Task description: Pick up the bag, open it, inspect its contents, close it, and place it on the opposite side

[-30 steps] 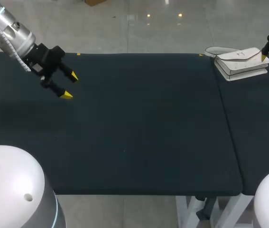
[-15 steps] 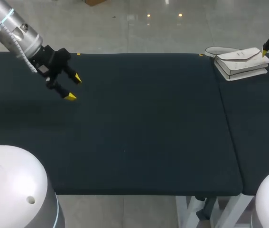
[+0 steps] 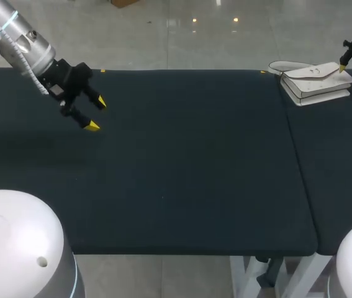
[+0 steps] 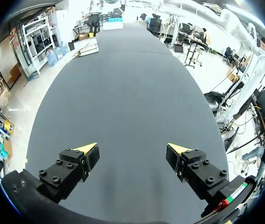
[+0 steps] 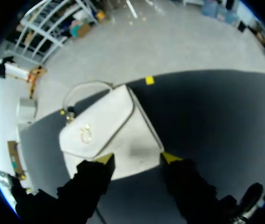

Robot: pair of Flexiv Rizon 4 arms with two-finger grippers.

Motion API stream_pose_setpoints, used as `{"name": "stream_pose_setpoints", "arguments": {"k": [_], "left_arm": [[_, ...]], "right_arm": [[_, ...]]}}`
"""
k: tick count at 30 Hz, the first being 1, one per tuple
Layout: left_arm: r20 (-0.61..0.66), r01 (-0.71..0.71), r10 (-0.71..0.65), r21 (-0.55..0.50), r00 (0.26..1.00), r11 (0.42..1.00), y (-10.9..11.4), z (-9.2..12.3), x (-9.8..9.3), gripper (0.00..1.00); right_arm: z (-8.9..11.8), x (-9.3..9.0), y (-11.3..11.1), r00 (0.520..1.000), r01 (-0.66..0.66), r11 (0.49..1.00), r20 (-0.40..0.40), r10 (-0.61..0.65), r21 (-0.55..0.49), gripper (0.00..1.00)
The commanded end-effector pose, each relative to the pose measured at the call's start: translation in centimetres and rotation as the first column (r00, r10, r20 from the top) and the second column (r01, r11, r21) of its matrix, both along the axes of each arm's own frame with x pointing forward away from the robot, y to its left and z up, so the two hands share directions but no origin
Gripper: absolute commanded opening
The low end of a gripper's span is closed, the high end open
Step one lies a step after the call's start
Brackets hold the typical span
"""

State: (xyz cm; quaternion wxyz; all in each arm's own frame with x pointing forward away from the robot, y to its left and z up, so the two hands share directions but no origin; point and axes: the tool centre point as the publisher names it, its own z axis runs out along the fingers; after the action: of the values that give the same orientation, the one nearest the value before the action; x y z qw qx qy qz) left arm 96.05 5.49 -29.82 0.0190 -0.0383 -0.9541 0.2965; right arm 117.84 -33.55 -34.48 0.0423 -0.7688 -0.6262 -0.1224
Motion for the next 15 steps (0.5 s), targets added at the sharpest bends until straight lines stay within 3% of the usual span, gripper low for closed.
{"name": "stream_pose_setpoints", "arguments": {"k": [1,3,9,12,15], "left_arm": [[0.0,0.001,-0.001,-0.002,1.0,1.0,0.0,-0.1,0.1,1.0],[0.0,0.001,-0.001,-0.002,1.0,1.0,0.0,-0.1,0.1,1.0],[0.0,0.001,-0.001,-0.002,1.0,1.0,0.0,-0.1,0.1,1.0],[0.0,0.001,-0.001,-0.002,1.0,1.0,0.0,-0.1,0.1,1.0],[0.0,0.001,-0.001,-0.002,1.0,1.0,0.0,-0.1,0.1,1.0]], "right_arm": [[-1.0,1.6,-0.5,0.986,-0.041,0.999,-0.163,0.045,0.03,0.43],[-1.2,1.7,-0.9,0.985,-0.034,0.999,-0.17,0.038,0.03,0.43],[-1.2,1.8,-1.2,0.984,-0.034,0.999,-0.174,0.039,0.033,0.27],[-0.9,1.7,-0.6,0.984,-0.053,0.998,-0.169,0.059,0.039,0.0],[-0.7,1.4,0.0,0.984,-0.07,0.997,-0.164,0.076,0.042,0.0]]}}
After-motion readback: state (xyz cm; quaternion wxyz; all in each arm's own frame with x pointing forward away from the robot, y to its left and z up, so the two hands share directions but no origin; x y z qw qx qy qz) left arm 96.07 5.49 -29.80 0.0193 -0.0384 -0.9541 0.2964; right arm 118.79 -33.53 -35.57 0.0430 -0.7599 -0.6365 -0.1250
